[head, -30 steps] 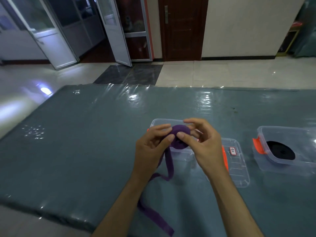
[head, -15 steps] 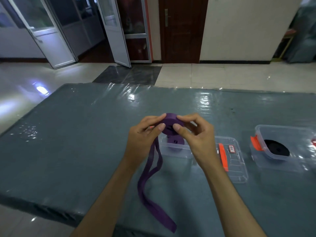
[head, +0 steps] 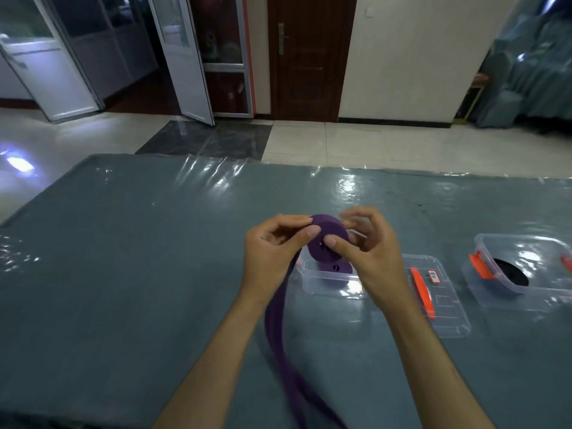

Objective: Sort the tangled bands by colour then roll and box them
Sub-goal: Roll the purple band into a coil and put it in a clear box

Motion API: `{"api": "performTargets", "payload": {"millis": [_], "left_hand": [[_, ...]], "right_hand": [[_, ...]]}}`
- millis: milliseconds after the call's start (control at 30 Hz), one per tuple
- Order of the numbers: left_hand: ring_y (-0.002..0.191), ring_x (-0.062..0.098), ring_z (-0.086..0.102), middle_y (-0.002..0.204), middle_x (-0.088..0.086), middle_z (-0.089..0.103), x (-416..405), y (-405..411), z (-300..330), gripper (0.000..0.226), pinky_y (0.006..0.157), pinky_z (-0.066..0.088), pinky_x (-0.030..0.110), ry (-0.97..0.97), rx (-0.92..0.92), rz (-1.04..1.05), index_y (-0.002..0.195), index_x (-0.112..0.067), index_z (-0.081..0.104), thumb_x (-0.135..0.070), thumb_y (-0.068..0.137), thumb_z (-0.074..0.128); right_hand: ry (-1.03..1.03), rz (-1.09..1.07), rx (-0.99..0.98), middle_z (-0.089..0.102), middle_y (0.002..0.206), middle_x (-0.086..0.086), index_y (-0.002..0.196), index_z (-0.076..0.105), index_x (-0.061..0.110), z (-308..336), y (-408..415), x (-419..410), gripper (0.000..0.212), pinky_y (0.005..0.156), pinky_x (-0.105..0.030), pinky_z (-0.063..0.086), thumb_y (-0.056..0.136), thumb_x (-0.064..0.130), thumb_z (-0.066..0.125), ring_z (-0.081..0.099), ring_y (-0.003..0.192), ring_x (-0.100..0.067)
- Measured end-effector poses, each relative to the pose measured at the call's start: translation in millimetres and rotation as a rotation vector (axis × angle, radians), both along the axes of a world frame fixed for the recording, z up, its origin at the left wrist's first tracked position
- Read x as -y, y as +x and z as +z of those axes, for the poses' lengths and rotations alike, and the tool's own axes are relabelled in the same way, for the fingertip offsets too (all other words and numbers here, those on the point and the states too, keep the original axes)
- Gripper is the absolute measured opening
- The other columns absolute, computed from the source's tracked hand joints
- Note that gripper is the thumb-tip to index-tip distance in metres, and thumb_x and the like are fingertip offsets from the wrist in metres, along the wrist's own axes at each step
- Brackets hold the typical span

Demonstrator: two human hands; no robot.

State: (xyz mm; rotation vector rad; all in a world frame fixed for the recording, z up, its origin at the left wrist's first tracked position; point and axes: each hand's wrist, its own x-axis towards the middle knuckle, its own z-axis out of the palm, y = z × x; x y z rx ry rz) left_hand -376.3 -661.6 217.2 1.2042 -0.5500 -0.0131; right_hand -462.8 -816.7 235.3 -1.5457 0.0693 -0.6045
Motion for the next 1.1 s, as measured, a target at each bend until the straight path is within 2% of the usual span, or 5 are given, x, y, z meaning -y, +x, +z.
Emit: {"api": "performTargets", "payload": {"millis": [133, 333, 500, 1000, 1100], "left_hand": [[0.116, 0.025, 0.073, 0.119, 0.001, 0.075, -5.6, 8.9, -4.1, 0.03, 0.102, 0.056, 0.032, 0.021, 0.034, -0.129, 0.12, -0.032, 0.08, -0.03, 0.09, 0.082], [0.1, 0.02, 0.079, 0.105, 0.004, 0.082, 5.3, 18.4, 2.1, 0.026, 0.087, 0.06, 0.022, 0.003, -0.056, -0.057, 0.104, -0.028, 0.084, -0.023, 0.08, 0.091], [0.114, 0.02, 0.074, 0.118, 0.002, 0.078, 23.5, 18.5, 12.7, 0.028, 0.096, 0.057, 0.023, 0.023, 0.004, -0.112, 0.122, -0.03, 0.079, -0.019, 0.095, 0.077], [0.089, 0.015, 0.078, 0.096, 0.004, 0.082, 51.0, 34.0, 40.1, 0.026, 0.082, 0.06, 0.021, 0.031, -0.01, 0.007, 0.095, -0.029, 0.084, -0.02, 0.073, 0.093], [0.092, 0.019, 0.079, 0.097, 0.005, 0.082, 52.4, 29.1, 40.6, 0.024, 0.082, 0.061, 0.022, 0.018, 0.001, 0.024, 0.095, -0.029, 0.083, -0.018, 0.076, 0.092]], "right_hand": [[0.013, -0.068, 0.085, 0.077, 0.107, -0.008, 0.102, 0.073, 0.022, 5.2, 9.3, -6.4, 0.029, 0.09, -0.043, 0.062, 0.078, 0.018, 0.091, 0.076, 0.103, -0.028], [-0.024, -0.003, 0.028, 0.077, 0.101, -0.004, 0.099, 0.065, 0.021, 10.4, 16.2, 12.9, 0.035, 0.081, -0.038, 0.063, 0.078, 0.021, 0.093, 0.078, 0.095, -0.026], [-0.003, -0.069, 0.145, 0.076, 0.106, -0.006, 0.098, 0.07, 0.03, 8.6, 27.4, 20.1, 0.027, 0.09, -0.044, 0.061, 0.08, 0.025, 0.089, 0.076, 0.102, -0.029], [0.064, 0.059, 0.131, 0.08, 0.104, -0.01, 0.092, 0.064, 0.033, 13.7, 35.4, 61.3, 0.036, 0.08, -0.038, 0.065, 0.074, 0.032, 0.096, 0.08, 0.097, -0.031], [0.0, 0.071, 0.183, 0.08, 0.107, -0.007, 0.109, 0.071, 0.031, 21.4, 35.5, 66.3, 0.04, 0.085, -0.036, 0.064, 0.076, 0.031, 0.094, 0.078, 0.101, -0.028]]}}
